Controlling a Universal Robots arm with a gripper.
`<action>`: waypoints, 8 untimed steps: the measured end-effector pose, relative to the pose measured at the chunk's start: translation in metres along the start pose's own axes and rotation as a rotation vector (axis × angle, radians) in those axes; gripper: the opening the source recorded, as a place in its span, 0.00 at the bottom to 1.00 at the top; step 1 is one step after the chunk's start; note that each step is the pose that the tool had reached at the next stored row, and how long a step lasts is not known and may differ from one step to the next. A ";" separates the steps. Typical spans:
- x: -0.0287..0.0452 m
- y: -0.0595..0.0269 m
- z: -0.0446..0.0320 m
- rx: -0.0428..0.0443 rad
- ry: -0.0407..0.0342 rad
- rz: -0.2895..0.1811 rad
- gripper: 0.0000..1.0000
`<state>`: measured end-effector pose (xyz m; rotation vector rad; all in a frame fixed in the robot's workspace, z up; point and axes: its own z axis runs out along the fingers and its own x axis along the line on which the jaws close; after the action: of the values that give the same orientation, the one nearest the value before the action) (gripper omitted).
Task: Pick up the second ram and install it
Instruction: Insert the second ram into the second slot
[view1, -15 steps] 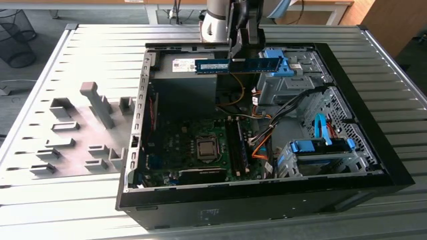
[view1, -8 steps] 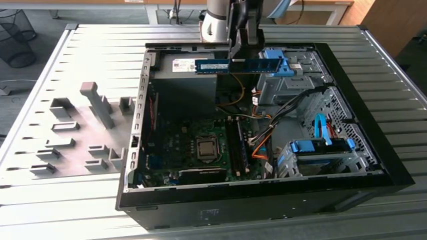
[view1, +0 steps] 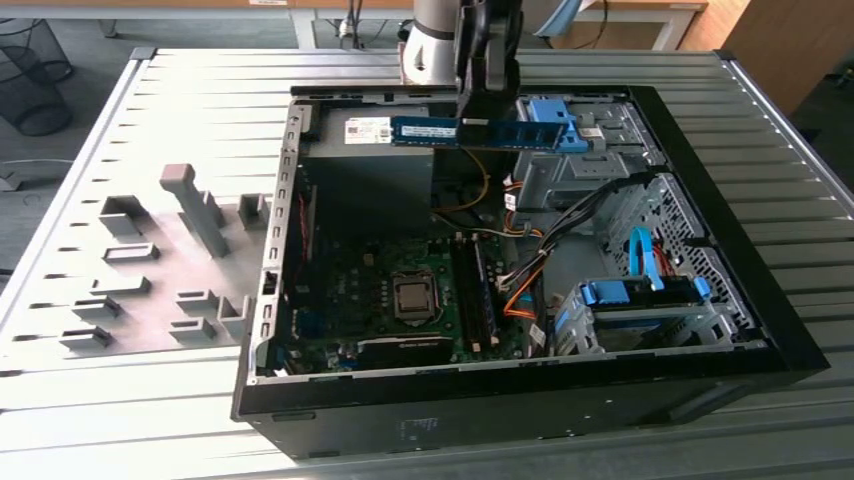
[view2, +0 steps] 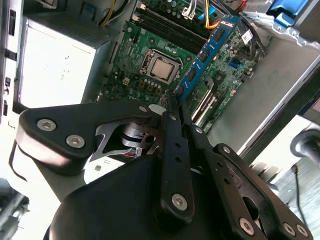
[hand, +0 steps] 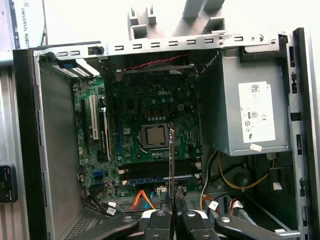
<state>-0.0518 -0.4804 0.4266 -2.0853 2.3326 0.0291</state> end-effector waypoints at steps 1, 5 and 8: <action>0.0000 0.0000 0.0002 0.0003 0.0001 0.012 0.14; 0.0000 0.0000 0.0007 0.0015 0.0006 0.060 0.14; 0.0001 0.0000 0.0012 0.0023 0.0016 0.092 0.14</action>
<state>-0.0518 -0.4804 0.4254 -1.9767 2.4260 0.0256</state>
